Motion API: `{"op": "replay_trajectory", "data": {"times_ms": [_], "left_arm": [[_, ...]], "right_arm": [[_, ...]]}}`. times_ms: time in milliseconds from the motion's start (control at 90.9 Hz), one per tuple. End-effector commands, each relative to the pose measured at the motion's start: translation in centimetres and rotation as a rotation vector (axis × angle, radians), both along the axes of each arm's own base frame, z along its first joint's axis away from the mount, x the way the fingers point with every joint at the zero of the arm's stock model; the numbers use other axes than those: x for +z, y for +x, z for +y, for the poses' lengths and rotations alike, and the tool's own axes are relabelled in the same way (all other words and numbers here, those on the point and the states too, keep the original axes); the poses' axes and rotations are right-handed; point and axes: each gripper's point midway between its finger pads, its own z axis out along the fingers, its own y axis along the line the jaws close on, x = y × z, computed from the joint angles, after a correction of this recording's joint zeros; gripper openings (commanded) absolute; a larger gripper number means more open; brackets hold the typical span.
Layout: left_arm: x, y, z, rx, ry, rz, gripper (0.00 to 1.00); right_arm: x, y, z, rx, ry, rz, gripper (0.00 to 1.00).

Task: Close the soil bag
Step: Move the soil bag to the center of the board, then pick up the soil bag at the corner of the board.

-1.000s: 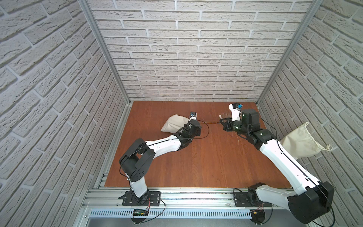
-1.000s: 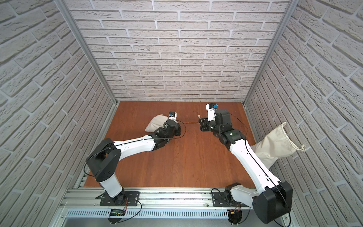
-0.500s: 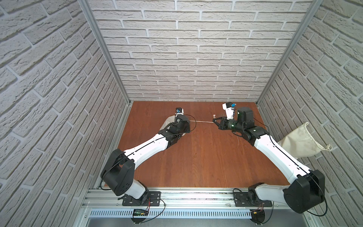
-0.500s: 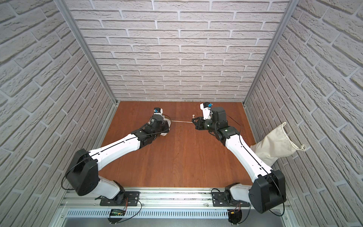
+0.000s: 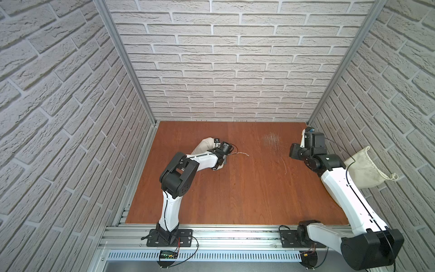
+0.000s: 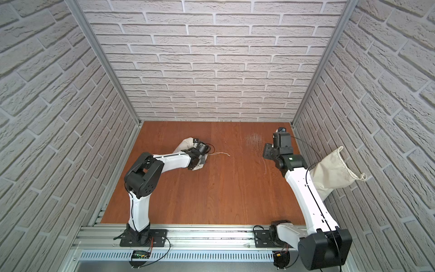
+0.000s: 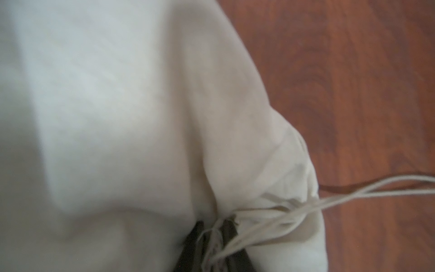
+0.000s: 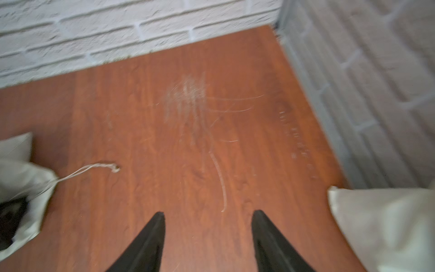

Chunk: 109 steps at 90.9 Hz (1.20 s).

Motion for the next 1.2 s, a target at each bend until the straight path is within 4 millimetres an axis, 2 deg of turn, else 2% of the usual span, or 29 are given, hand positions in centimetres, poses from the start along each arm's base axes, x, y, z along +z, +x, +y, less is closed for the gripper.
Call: {"op": "replay_trajectory", "data": {"times_ms": [0,55,132,231,341,451,539,671,781,803,869,957,1023,1045,1111,1188], "left_arm": [[0.0,-0.6,3.2,0.044,0.044,0.047,0.46],[1.3,-0.4,3.1,0.025,0.040,0.019,0.65],[3.4,-0.1,2.5,-0.012,0.006,-0.018,0.81],[6.1,-0.3,1.3,-0.064,-0.073,-0.063,0.97],[9.6,-1.0,0.8,-0.099,-0.149,-0.135,0.98],[12.1,-1.9,0.7,-0.131,-0.191,-0.183,0.98],[14.0,-2.4,0.8,-0.149,-0.209,-0.217,0.98],[15.6,-2.9,0.9,-0.158,-0.234,-0.246,0.98],[16.2,-3.2,1.2,-0.155,-0.239,-0.263,0.98],[16.2,-3.2,1.3,-0.153,-0.238,-0.266,0.98],[16.1,-3.1,1.5,-0.145,-0.239,-0.269,0.98],[16.0,-3.0,1.7,-0.137,-0.244,-0.263,0.98],[16.2,-3.1,1.6,-0.140,-0.252,-0.269,0.98],[16.3,-3.1,1.6,-0.141,-0.256,-0.273,0.98],[16.6,-3.2,1.5,-0.147,-0.265,-0.284,0.98],[17.1,-3.3,1.3,-0.164,-0.278,-0.297,0.98]], "right_arm": [[4.8,-3.3,-6.9,-0.269,-0.296,-0.005,0.80],[7.0,-4.0,-8.9,-0.350,-0.373,-0.016,0.90],[9.2,-4.7,-11.5,-0.452,-0.450,-0.008,1.00],[9.6,-5.4,-15.0,-0.555,-0.460,0.035,0.98],[8.5,-5.1,-17.7,-0.603,-0.404,0.067,0.98],[7.7,-4.9,-20.0,-0.657,-0.387,0.098,0.98],[6.3,-4.4,-21.1,-0.671,-0.349,0.137,0.98],[4.1,-5.1,-22.8,-0.734,-0.351,0.192,0.98],[1.7,-5.8,-24.3,-0.761,-0.314,0.219,0.99],[1.0,-5.6,-24.4,-0.752,-0.296,0.226,0.96],[-0.2,-5.1,-24.3,-0.722,-0.264,0.246,0.78],[-0.9,-3.8,-23.1,-0.641,-0.205,0.243,0.46],[-0.5,-2.6,-21.4,-0.560,-0.176,0.211,0.14],[-0.2,-2.3,-20.7,-0.531,-0.171,0.198,0.06],[0.8,-1.0,-18.0,-0.437,-0.152,0.151,0.03],[2.3,0.7,-14.0,-0.301,-0.106,0.073,0.03]]}}
